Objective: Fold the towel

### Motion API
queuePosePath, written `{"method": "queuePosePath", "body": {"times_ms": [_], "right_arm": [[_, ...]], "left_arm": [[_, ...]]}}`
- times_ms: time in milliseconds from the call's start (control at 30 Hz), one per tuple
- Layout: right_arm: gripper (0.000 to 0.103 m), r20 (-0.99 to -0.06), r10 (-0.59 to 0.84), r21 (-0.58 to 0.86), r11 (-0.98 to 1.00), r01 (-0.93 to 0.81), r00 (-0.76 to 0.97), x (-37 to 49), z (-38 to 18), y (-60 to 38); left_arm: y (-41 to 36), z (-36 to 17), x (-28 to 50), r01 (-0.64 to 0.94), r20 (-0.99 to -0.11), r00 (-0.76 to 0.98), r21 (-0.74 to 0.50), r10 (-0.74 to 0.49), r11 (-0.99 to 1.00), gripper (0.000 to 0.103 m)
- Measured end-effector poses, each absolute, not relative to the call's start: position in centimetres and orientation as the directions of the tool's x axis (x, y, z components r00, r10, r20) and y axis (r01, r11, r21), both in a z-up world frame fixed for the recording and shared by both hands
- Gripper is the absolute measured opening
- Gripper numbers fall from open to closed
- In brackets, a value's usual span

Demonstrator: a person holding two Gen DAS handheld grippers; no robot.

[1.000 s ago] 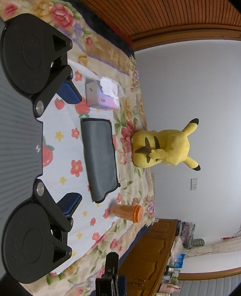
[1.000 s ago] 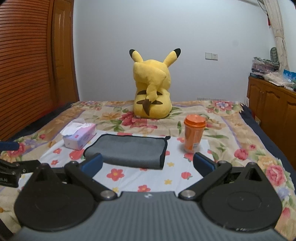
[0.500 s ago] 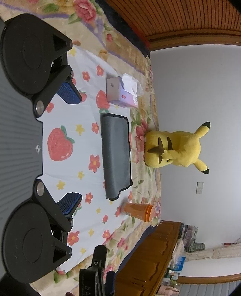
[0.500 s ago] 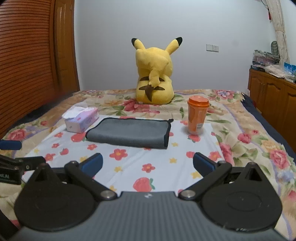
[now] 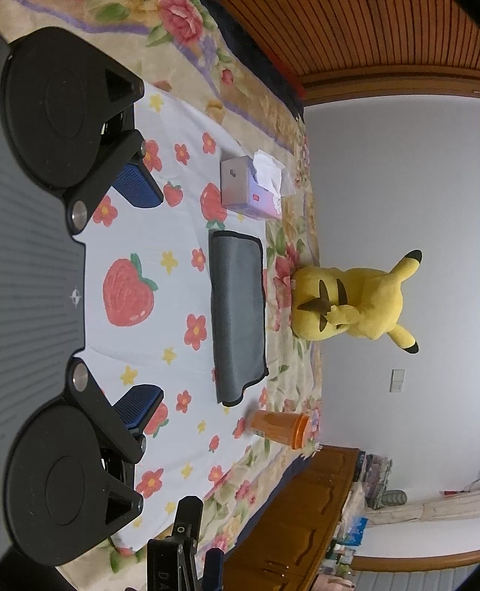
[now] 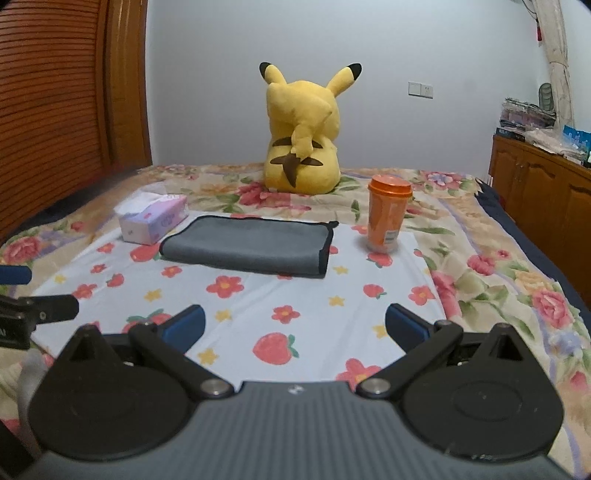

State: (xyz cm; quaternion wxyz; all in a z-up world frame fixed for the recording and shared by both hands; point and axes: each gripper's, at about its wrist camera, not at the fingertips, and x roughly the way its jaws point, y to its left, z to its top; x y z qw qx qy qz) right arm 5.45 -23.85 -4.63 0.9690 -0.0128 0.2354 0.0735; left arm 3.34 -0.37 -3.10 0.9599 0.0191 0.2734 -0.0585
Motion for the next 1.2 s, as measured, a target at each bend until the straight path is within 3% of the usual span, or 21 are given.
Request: {"method": "queuePosePath", "body": {"times_ms": [1200], "right_arm": [[0.103,-0.345,0.123,0.041,0.992,-0.116,0.930,3.9,-3.8,-25.1]], "left_arm": [[0.1,-1.5,1.2,0.116,-0.363,0.927,0.029,-0.098,0.993,0.103]]}}
